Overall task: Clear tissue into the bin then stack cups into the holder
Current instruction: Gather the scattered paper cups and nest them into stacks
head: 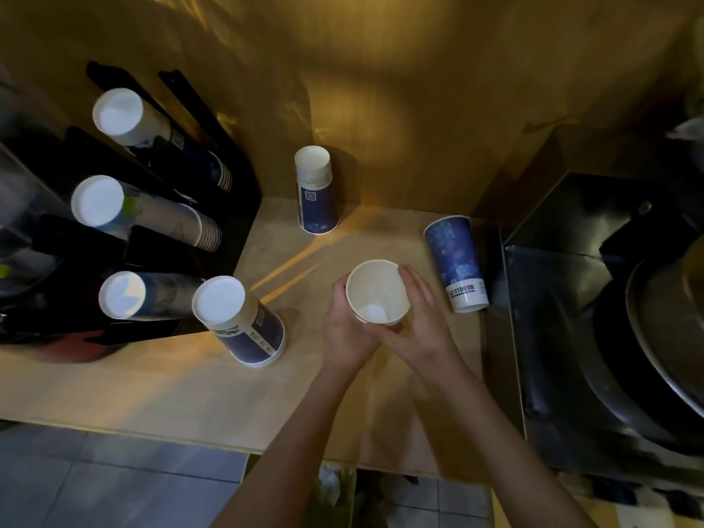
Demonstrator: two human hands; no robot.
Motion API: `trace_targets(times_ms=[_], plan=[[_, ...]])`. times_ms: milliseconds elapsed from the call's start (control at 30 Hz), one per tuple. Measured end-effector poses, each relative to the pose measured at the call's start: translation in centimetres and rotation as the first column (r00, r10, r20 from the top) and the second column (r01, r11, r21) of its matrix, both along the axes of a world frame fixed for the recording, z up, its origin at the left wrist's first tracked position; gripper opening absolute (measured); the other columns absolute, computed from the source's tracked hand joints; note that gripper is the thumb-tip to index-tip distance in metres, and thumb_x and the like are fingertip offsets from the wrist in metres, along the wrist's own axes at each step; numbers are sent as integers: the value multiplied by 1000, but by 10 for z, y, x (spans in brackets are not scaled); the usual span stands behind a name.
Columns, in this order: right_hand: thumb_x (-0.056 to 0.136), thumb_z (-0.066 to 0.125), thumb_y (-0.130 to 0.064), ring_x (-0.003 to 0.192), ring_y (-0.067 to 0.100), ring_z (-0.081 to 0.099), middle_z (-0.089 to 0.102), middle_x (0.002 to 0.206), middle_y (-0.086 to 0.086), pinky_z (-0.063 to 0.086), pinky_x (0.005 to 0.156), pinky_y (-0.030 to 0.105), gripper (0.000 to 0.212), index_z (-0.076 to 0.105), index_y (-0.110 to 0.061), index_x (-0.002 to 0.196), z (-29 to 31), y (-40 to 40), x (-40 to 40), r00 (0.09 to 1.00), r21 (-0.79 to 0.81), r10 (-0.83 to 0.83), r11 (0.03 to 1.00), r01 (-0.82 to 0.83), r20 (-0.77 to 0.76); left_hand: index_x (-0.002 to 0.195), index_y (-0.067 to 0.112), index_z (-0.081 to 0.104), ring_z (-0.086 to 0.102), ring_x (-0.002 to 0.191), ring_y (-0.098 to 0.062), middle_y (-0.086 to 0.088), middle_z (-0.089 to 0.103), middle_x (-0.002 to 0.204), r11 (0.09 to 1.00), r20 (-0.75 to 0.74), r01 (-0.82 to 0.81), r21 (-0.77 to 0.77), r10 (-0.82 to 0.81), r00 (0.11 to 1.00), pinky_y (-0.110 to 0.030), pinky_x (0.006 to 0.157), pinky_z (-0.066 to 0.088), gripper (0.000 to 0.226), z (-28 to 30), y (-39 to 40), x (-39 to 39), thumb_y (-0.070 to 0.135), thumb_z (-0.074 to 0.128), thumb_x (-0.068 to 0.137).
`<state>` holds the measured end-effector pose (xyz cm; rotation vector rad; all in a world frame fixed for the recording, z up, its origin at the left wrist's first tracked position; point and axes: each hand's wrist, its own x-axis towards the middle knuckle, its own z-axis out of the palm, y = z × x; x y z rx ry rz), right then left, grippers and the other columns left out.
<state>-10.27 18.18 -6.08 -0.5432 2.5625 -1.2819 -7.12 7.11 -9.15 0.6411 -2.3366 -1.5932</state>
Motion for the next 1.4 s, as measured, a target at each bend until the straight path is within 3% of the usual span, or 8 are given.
trace_targets(times_ms=[233,300,667,867,1000,1133,1267,1400], plan=[[55,85,-38,127,12,42,42,142,-4,43,104,39,104,26,-27,140,5,-11,-5,996,-56,-69,996,72,55,123,21,43,49,107,-4,9,49,119,997,-42,21,-73,-24,999,-14,85,45,83,4,-12,5,43,79,52],[55,85,-37,125,10,43,44,139,-7,43,104,37,100,29,-29,138,8,-22,-6,998,-92,-36,995,41,61,124,22,43,52,111,-9,3,54,123,995,-79,-20,-94,13,997,-27,90,49,78,7,-20,7,35,81,57],[62,83,-33,123,1,35,41,142,-7,33,99,20,96,27,-24,140,1,-64,-8,994,-94,79,993,-72,77,138,20,24,42,129,-15,-3,45,140,994,-8,-108,-17,108,994,-31,105,40,84,6,-45,33,20,75,70],[64,82,-29,125,0,30,36,140,-11,29,97,14,94,26,-28,140,-1,-62,-6,979,-127,121,987,-101,165,131,28,27,42,120,-5,6,44,130,997,6,-78,22,78,997,1,93,32,65,17,-49,38,11,61,79],[67,80,-24,129,3,31,34,137,-18,30,103,23,96,21,-31,143,-1,-59,-7,936,-243,143,968,-65,322,142,22,19,31,135,-12,-2,34,147,994,-5,-95,57,96,995,-37,115,29,68,34,-37,44,17,44,78],[76,72,-21,133,5,31,33,147,-10,29,109,25,83,23,-31,143,-7,-56,-13,907,-325,157,945,-23,391,141,23,22,25,137,-7,2,28,150,977,-91,-215,12,215,972,-22,114,20,69,69,-22,42,14,41,75],[79,68,-7,125,12,41,44,136,2,35,89,2,71,31,-17,139,-12,-43,-33,925,-333,-90,917,222,370,129,21,44,43,110,4,13,46,124,958,-193,-280,-63,264,945,3,91,25,55,94,-31,12,13,44,74],[80,67,-8,127,24,44,45,139,12,37,99,27,67,33,-9,138,-14,-7,-69,884,-185,-436,867,462,167,124,12,49,42,114,-8,6,50,121,955,-167,-192,-225,157,973,-18,97,28,46,100,-64,-48,18,46,78]])
